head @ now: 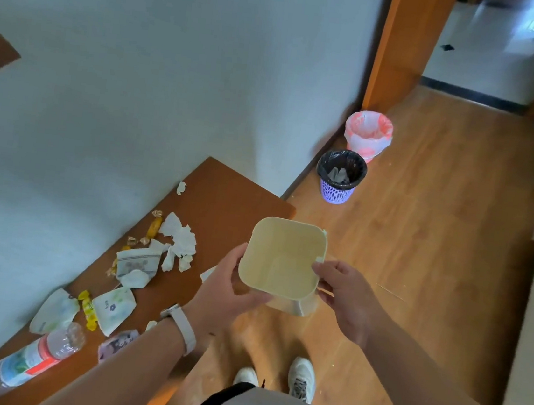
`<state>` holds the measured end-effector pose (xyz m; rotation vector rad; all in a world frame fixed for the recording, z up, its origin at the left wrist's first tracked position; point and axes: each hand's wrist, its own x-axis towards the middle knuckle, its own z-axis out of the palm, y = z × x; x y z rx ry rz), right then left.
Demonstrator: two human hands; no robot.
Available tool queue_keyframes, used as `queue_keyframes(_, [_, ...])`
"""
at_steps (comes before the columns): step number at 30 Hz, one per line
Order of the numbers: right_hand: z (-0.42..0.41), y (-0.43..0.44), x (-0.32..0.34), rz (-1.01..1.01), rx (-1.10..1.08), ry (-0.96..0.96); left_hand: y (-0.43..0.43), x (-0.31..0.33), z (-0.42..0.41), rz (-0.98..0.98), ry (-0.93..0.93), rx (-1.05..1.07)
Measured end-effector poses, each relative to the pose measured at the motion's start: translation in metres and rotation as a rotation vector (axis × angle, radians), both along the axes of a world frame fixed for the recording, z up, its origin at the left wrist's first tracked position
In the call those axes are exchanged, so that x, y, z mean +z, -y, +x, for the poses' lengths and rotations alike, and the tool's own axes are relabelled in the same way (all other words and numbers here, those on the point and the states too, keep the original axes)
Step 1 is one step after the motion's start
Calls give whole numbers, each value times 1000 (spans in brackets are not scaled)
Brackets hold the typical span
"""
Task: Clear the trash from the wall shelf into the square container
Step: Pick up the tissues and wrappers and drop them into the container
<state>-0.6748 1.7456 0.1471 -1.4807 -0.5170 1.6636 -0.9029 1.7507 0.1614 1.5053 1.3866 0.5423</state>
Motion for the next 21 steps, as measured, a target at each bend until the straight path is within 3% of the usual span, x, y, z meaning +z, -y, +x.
queue_keyframes(6, [-12,8,-18,-52,-57,52,-5,-23,-24,-80,-47,-41])
queue_keyframes(16, [-43,15,-46,-151,-86,252,-25,-82,-81,41,-418,31])
queue_keyframes(21, [-54,22,-51,-202,-69,337,-35,-113,-94,64,-588,-117])
